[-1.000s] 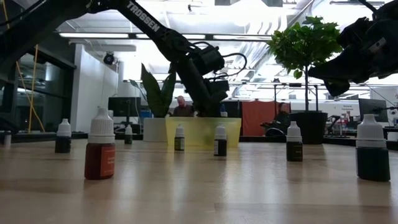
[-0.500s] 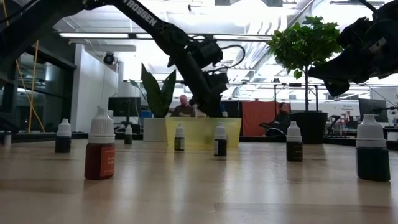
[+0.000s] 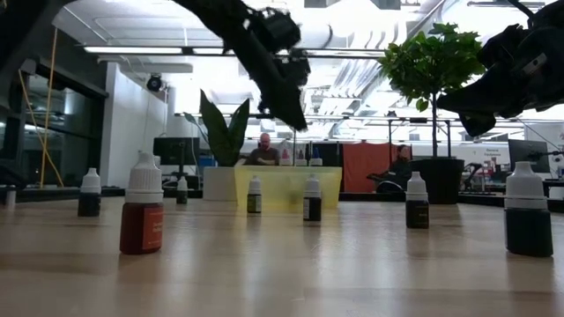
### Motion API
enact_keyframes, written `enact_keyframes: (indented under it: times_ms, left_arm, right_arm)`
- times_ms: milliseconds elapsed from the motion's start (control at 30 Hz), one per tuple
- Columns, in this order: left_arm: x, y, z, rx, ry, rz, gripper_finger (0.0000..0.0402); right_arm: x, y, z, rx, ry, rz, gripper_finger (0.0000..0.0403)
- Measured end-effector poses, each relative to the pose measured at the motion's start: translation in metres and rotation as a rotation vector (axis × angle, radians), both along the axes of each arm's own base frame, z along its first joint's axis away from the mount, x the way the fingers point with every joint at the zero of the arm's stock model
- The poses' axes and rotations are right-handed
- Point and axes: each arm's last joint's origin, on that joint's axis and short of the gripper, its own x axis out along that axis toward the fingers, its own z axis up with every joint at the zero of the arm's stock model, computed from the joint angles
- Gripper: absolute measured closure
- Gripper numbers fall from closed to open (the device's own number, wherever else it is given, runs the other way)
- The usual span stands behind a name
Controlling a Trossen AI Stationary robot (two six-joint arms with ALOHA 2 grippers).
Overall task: Pick & Place food coloring
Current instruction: Put the small green food coloring bottle into the yellow bin
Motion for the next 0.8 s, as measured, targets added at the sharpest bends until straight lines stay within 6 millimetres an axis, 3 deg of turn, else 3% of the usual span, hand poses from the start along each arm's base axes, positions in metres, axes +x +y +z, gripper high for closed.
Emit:
enact_keyframes:
  times_ms: [133,300,433,633,800]
  left_arm:
    - [-0.017,-0.009,0.027,-0.008,-0.022,-0.015,0.023]
    - [-0.047,-0.021,0.059,-0.007,0.0,-0.019,0.0129]
    - [-0.077,-0.029,0.073,-0.047,0.094,-0.007,0.0066]
    - [-0.118,-0.039,0.079,-0.081,0.318,0.06,0.0042]
    - [-0.138,-0.044,0.079,-0.129,0.463,0.104,0.0041]
  right_arm:
    - [0.0,0.0,0.0,0.0,0.0,0.0,0.0402]
    - [0.0,0.0,0.0,0.0,0.0,0.0,0.0402]
    - [0.0,0.0,0.0,0.0,0.001,0.0,0.0402]
    - [0.0,0.0,0.0,0.0,0.0,0.0,0.0402]
    - [0.0,0.0,0.0,0.0,0.001,0.0,0.0402]
